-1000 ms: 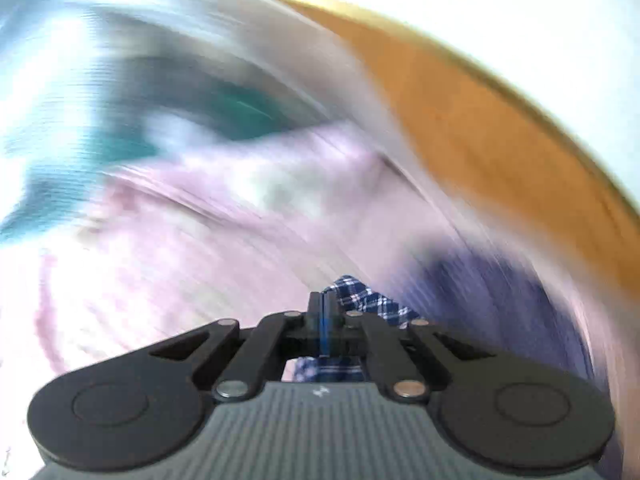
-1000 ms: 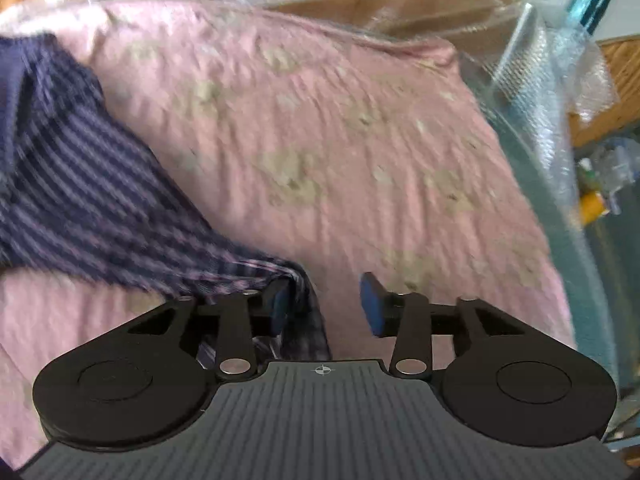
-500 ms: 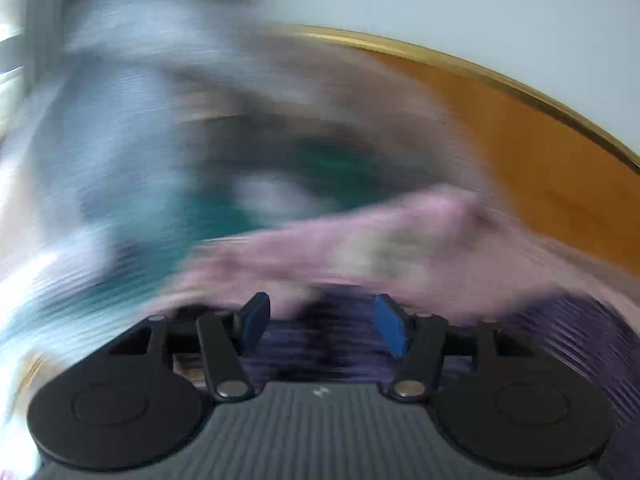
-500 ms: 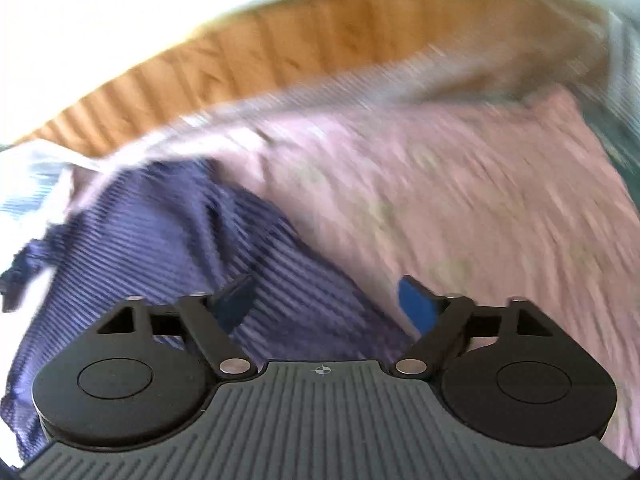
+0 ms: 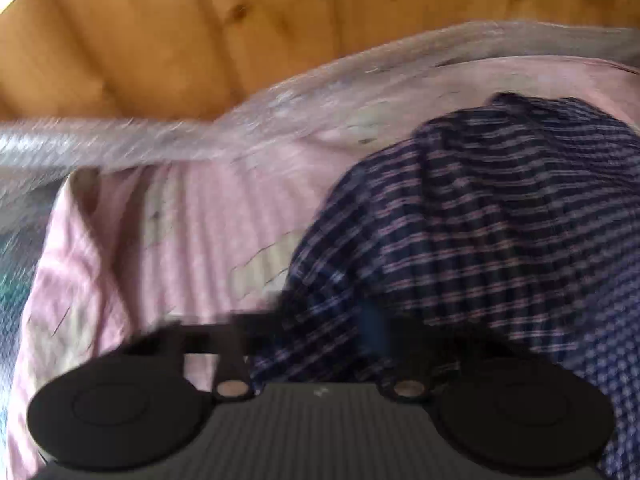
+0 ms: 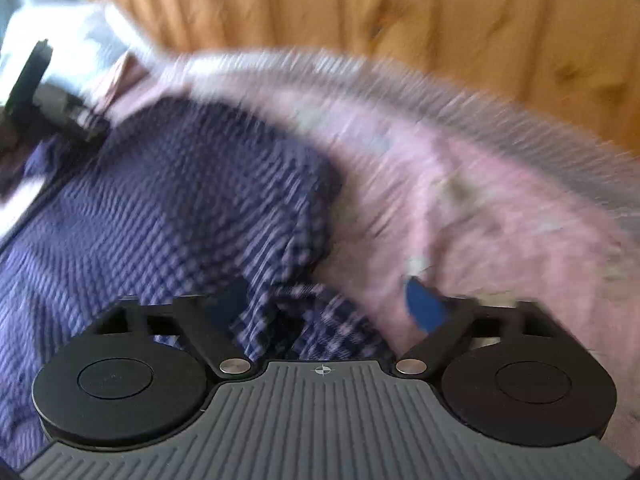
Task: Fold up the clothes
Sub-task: 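Grasp the shirt hem with the left gripper while the right gripper grasps the shirt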
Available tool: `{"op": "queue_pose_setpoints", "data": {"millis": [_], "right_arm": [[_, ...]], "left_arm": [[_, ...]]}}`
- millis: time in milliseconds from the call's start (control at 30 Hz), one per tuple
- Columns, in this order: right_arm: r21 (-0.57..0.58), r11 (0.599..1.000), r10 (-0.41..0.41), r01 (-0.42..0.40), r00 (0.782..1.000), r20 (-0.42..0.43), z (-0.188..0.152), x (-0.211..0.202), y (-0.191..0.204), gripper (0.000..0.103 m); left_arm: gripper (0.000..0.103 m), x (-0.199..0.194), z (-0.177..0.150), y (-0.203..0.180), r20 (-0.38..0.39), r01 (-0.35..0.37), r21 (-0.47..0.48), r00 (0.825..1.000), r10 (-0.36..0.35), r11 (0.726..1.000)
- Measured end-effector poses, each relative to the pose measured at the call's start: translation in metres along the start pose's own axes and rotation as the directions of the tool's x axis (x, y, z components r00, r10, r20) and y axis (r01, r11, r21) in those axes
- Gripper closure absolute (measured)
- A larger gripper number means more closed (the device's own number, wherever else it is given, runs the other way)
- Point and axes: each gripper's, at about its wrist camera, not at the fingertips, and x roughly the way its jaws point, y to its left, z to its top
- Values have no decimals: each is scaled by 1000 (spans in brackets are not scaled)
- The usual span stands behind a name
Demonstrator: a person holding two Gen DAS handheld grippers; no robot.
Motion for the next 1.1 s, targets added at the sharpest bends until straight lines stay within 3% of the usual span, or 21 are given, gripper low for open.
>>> {"op": "queue_pose_setpoints", "data": {"millis": [33, 100, 167, 267, 333, 400, 433, 500, 533, 567, 600, 700, 800, 833, 867, 900, 933, 1033, 1100], "right_arm": [[3, 999, 41, -41, 998, -45, 0, 8, -4, 102], [-14, 1000, -2, 2, 999, -42, 2, 7, -10, 103], [8, 997, -80, 80, 997, -8, 8, 1, -24, 103], [66, 981, -185, 182, 982, 27, 20, 0, -43, 103], [78, 961, -267, 264, 963, 27, 27, 7, -50, 103], [165, 959, -243, 232, 969, 47, 31, 5, -63, 103], [207, 956, -226, 209, 972, 60, 33, 3, -69, 103], [260, 965, -81, 44, 987, 135, 38, -7, -74, 86], [254, 967, -19, -24, 986, 164, 42, -9, -69, 77], [227, 971, 36, -75, 985, 171, 45, -7, -60, 46], [200, 972, 87, -122, 981, 174, 48, -4, -52, 24], [117, 983, 132, -144, 986, 97, 52, 24, -31, 22], [84, 981, 171, -174, 985, 38, 54, 46, -18, 36], [84, 980, 182, -183, 983, 17, 54, 52, -15, 56], [83, 978, 190, -189, 982, -3, 55, 58, -11, 67], [61, 985, 164, -162, 986, -17, 57, 59, -7, 83], [39, 990, 137, -136, 990, -27, 59, 60, -3, 97], [-18, 1000, 21, -20, 997, 76, 76, 35, 2, 101], [-36, 997, -56, 62, 988, 141, 89, 25, 4, 101]], "left_arm": [[101, -6, 0, 1, 24, -12, -3, 1000, 12, 1000], [101, -18, 0, 13, 69, -43, -66, 996, 48, 997], [101, -30, -4, 36, 103, -30, -194, 993, 50, 980], [101, -33, -10, 51, 92, -37, -292, 994, 67, 956], [100, -26, -17, 49, 50, -32, -269, 998, 47, 963], [98, -22, -24, 46, 17, -6, -229, 1000, 10, 973], [92, -25, -24, 46, 28, 16, -204, 1000, -11, 979], [82, -41, -19, 50, 101, 48, -180, 994, -30, 983], [72, -50, -15, 52, 146, 62, -184, 989, -35, 981], [66, -56, -9, 53, 185, 79, -185, 982, -44, 980], [58, -58, -1, 51, 209, 104, -180, 976, -65, 978], [54, -43, 29, 26, 207, 104, -72, 974, -87, 992], [53, -4, 51, -6, 119, 111, 52, 986, -117, 992], [54, 4, 52, -14, 108, 108, 80, 987, -116, 991], [56, 13, 53, -21, 98, 104, 108, 989, -115, 989], [84, 16, 54, -25, 102, 100, 118, 988, -112, 988], [102, 9, 55, -21, 135, 92, 89, 985, -104, 992], [103, -12, 59, -9, 230, 72, -10, 971, -68, 997], [103, -14, 62, 0, 233, 6, -91, 972, 15, 996]]}}
